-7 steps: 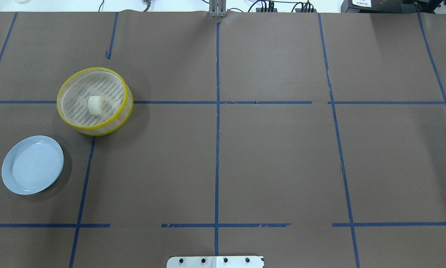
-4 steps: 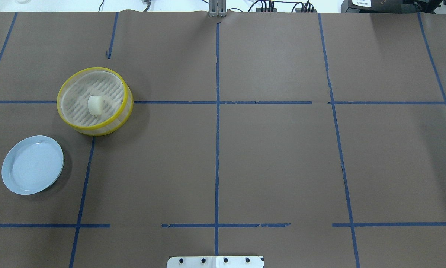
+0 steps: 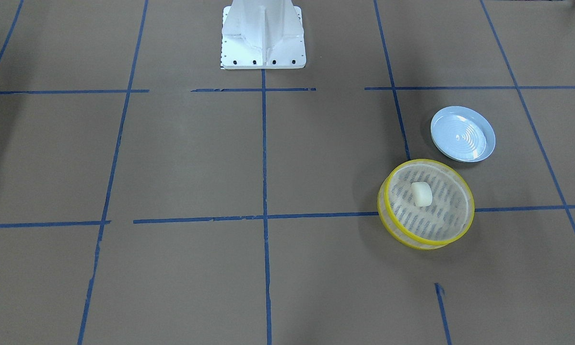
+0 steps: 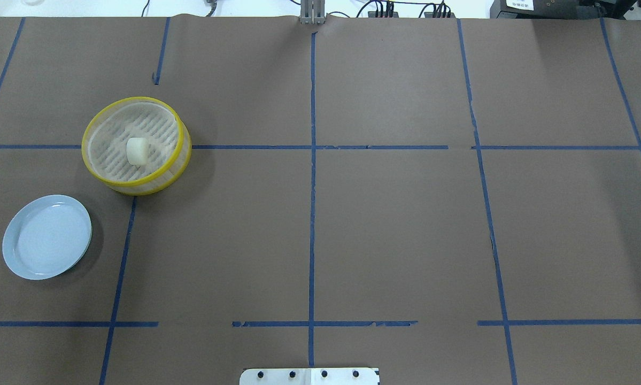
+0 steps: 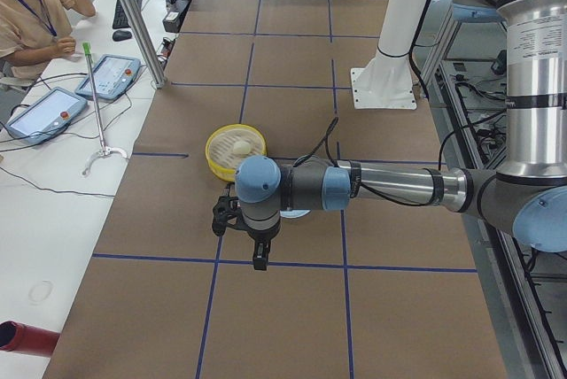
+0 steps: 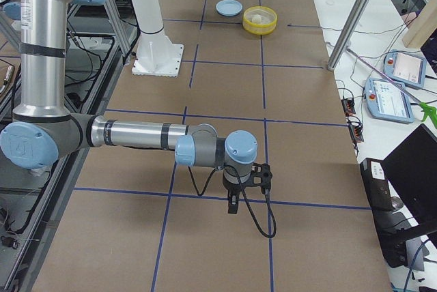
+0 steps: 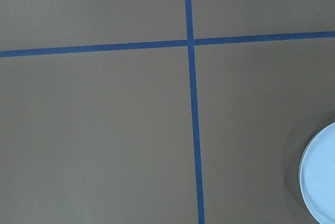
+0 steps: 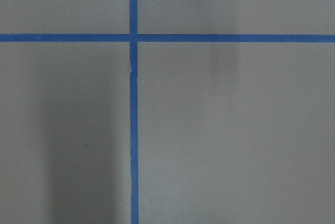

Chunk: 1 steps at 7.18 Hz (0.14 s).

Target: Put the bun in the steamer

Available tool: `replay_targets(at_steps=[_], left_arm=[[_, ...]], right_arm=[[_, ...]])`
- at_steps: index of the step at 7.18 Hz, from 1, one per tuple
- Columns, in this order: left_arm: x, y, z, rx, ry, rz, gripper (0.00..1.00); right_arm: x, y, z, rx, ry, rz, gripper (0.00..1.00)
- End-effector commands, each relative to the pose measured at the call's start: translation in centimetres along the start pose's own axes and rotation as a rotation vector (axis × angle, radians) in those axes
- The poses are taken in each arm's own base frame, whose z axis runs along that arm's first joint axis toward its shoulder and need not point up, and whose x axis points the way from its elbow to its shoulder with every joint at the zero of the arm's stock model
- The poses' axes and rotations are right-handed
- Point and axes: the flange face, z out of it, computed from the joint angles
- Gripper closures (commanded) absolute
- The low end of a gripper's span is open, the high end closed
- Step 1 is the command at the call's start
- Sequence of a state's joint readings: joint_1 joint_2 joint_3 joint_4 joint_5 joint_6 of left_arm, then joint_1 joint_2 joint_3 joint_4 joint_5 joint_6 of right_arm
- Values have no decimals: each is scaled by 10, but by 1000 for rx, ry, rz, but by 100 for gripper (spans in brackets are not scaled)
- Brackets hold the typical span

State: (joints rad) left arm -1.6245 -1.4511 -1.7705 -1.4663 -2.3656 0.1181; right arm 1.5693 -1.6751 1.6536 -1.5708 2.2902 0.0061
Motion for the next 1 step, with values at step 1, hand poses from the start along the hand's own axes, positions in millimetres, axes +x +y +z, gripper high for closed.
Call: replay_targets(at_steps=[1], left_arm=[[-3, 0, 2, -4, -4, -3, 0]], right_arm=[[0, 0, 0, 0, 0, 0, 0]])
